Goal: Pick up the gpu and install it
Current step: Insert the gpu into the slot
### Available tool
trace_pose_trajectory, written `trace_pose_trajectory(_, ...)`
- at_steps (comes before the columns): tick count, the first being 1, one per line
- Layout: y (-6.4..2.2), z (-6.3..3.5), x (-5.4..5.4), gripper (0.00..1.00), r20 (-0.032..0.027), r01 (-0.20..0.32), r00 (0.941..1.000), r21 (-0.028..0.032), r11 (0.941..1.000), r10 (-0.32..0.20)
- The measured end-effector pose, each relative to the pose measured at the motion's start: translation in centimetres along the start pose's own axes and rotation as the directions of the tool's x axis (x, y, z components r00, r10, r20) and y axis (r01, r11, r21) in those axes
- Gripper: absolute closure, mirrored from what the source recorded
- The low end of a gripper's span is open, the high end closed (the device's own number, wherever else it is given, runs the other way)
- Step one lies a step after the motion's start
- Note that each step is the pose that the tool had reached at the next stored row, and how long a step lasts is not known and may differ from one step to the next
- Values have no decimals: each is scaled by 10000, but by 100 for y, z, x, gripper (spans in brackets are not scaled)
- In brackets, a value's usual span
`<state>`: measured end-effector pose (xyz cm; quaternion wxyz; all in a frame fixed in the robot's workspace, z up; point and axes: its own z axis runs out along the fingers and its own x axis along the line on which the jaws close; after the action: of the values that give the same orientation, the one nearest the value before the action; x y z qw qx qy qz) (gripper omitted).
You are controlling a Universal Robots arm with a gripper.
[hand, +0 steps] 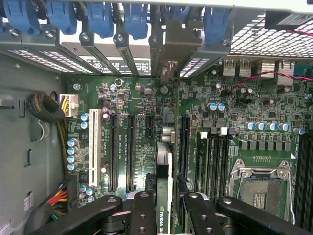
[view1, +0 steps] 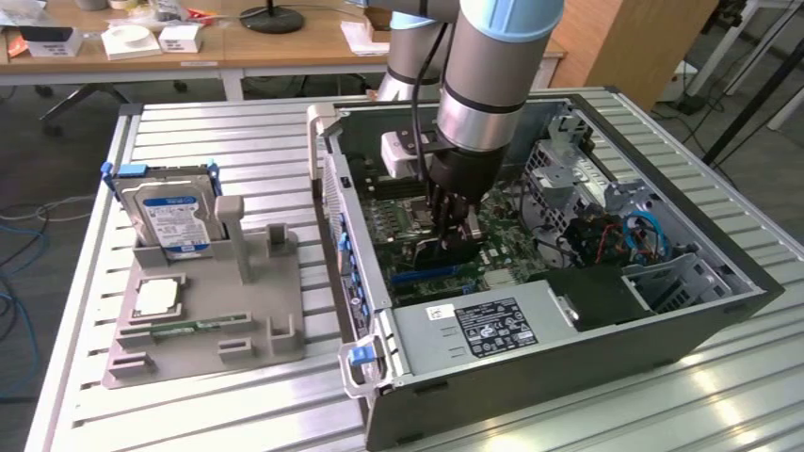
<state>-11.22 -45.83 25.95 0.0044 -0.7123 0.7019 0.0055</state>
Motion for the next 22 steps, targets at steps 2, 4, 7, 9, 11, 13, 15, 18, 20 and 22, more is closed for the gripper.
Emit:
trace_pose_trajectory(2,0,-7,0,73,-2,7,10000,-1,10000,-7)
trace_pose_trajectory(4,0,-14,0,73,0,14,10000,0,10000,-14)
trace_pose_trajectory(7,0,-20,-1,73,0,23,10000,0,10000,-23)
trace_pose_trajectory(9,0,-21,0,73,-1,24,10000,-1,10000,-24)
trace_pose_trajectory(11,0,-21,0,73,-2,24,10000,-1,10000,-24)
trace_pose_trajectory(13,0,-20,0,73,-4,30,10000,-2,10000,-30)
trace_pose_trajectory(15,0,-19,0,73,-3,37,10000,-2,10000,-37)
trace_pose_trajectory(18,0,-19,0,73,-1,43,10000,-1,10000,-43)
trace_pose_trajectory(20,0,-25,-1,73,-1,47,10000,-1,10000,-47)
trace_pose_trajectory(22,-1,-35,0,73,-3,48,10000,-2,10000,-48)
